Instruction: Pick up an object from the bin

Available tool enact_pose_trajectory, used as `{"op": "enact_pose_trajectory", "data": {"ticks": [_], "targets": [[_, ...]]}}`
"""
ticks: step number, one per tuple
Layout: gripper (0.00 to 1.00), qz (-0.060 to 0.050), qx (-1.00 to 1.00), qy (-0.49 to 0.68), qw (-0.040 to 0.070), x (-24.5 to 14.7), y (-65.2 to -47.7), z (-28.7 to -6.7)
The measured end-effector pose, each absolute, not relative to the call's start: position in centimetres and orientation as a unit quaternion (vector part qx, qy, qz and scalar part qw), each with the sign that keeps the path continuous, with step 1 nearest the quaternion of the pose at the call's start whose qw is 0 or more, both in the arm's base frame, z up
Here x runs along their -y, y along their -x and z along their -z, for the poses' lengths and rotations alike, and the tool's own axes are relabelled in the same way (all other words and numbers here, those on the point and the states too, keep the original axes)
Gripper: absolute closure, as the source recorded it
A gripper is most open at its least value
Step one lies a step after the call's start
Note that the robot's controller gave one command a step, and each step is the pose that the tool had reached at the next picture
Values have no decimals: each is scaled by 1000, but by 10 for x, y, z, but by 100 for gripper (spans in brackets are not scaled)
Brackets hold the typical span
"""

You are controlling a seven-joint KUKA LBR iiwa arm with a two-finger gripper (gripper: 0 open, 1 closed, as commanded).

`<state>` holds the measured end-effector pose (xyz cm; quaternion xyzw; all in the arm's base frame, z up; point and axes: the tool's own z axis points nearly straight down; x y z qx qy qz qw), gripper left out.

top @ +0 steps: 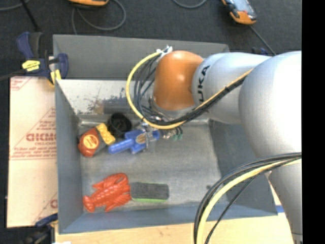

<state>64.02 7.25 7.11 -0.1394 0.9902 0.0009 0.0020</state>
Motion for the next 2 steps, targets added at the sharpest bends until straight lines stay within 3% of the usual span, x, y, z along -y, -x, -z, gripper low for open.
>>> {"op": "enact_pose_trajectory", "data": {"ticks": [1, 2], "targets": [[100, 0, -990, 139, 2, -55, -640, -158], [100, -1, -990, 139, 2, -55, -640, -158]]}}
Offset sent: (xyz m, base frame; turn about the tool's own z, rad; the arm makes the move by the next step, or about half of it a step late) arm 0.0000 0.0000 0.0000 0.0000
